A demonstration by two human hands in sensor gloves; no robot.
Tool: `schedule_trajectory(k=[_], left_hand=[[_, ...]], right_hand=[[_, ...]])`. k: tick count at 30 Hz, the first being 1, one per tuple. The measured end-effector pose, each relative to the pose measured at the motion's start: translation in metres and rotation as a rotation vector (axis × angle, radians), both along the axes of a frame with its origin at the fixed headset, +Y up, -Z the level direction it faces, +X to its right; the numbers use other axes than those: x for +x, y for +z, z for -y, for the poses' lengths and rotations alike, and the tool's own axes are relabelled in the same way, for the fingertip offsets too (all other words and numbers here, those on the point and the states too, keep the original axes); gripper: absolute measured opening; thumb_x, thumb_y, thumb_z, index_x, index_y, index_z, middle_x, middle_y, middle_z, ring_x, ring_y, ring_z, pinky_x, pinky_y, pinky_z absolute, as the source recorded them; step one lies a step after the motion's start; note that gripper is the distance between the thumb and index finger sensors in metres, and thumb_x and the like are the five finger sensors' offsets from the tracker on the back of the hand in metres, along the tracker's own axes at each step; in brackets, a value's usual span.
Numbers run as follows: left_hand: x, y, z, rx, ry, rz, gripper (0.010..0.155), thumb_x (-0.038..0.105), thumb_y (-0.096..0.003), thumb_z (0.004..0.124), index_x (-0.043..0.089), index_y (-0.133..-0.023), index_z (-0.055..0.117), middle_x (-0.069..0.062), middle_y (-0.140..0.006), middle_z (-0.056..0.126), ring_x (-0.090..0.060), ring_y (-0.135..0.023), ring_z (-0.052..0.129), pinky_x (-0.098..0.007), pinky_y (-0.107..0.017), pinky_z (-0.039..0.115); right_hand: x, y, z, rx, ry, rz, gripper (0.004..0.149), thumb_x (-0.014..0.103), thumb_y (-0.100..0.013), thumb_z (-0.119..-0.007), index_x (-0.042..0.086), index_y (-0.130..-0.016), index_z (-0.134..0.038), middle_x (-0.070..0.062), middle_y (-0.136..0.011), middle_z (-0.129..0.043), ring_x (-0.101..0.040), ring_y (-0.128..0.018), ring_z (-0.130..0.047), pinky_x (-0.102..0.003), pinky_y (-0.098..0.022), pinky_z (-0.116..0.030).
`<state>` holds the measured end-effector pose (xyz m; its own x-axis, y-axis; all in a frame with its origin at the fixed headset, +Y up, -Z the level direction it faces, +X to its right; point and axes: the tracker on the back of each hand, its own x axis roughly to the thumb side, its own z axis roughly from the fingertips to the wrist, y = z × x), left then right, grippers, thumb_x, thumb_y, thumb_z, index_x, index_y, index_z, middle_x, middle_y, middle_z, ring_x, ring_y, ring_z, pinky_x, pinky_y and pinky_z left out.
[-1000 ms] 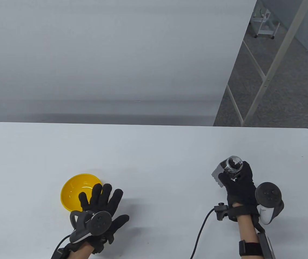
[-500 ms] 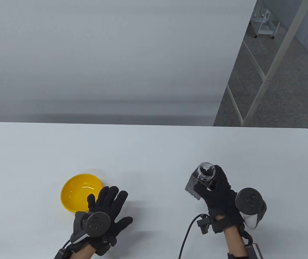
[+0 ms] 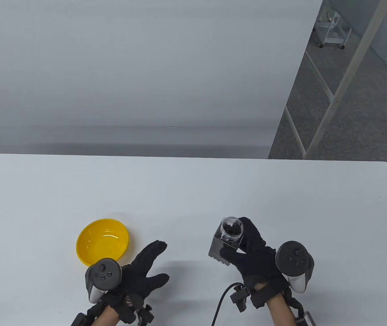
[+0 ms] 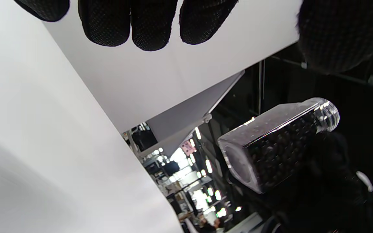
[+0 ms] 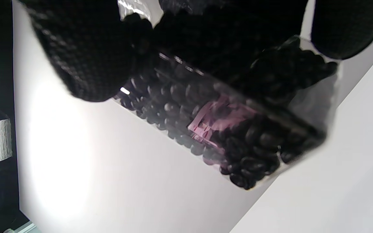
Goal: Pour coffee beans from coffee jar into bowl
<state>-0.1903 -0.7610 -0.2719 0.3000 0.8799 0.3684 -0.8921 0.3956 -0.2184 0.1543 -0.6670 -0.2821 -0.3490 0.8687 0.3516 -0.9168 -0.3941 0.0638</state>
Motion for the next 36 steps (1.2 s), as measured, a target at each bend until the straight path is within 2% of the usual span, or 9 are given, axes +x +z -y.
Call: schedule_trajectory(k=[6, 19, 23, 29, 36], left_hand=[[0.001, -0.004, 0.002, -0.054, 0.141, 0.02, 0.097, 0.07, -0.032, 0.082, 0.013, -0.105, 0.055, -0.021, -0.107, 0.057, -0.056, -0.095, 0.065, -0.071, -0.061, 0.058], [0.014, 0.001, -0.009, 0.02, 0.2, 0.052, 0.094, 0.061, -0.0272, 0.094, 0.011, -0.1, 0.062, -0.018, -0.102, 0.067, -0.049, -0.09, 0.078, -0.06, -0.061, 0.071], [0.021, 0.004, -0.011, 0.056, 0.18, 0.049, 0.097, 0.058, -0.0262, 0.096, 0.011, -0.102, 0.059, -0.018, -0.104, 0.063, -0.05, -0.092, 0.074, -0.06, -0.062, 0.069], [0.034, 0.008, -0.015, 0.102, 0.155, 0.073, 0.103, 0.052, -0.0279, 0.096, 0.012, -0.106, 0.043, -0.019, -0.11, 0.042, -0.051, -0.099, 0.058, -0.064, -0.065, 0.056], [0.038, 0.009, -0.016, 0.089, 0.167, 0.077, 0.099, 0.046, -0.0297, 0.095, 0.011, -0.106, 0.041, -0.018, -0.108, 0.045, -0.051, -0.098, 0.061, -0.066, -0.065, 0.056]], right_hand=[[-0.024, 0.001, 0.0, -0.008, 0.023, -0.07, 0.088, 0.045, -0.034, -0.091, 0.013, -0.097, -0.039, -0.03, -0.095, -0.06, -0.057, -0.081, -0.072, -0.074, -0.051, -0.068], [-0.058, 0.006, 0.004, -0.024, 0.04, -0.159, 0.088, 0.042, -0.033, -0.091, 0.013, -0.097, -0.037, -0.03, -0.096, -0.057, -0.059, -0.083, -0.068, -0.075, -0.052, -0.065], [-0.066, 0.009, 0.006, -0.037, 0.038, -0.187, 0.089, 0.041, -0.033, -0.092, 0.013, -0.097, -0.037, -0.03, -0.096, -0.056, -0.059, -0.083, -0.067, -0.075, -0.052, -0.064], [-0.077, 0.014, 0.01, -0.031, 0.051, -0.235, 0.088, 0.041, -0.033, -0.092, 0.014, -0.097, -0.037, -0.03, -0.096, -0.057, -0.059, -0.083, -0.068, -0.075, -0.052, -0.065], [-0.084, 0.017, 0.01, -0.025, 0.068, -0.276, 0.088, 0.04, -0.032, -0.092, 0.015, -0.097, -0.039, -0.03, -0.097, -0.057, -0.059, -0.084, -0.067, -0.076, -0.052, -0.064]])
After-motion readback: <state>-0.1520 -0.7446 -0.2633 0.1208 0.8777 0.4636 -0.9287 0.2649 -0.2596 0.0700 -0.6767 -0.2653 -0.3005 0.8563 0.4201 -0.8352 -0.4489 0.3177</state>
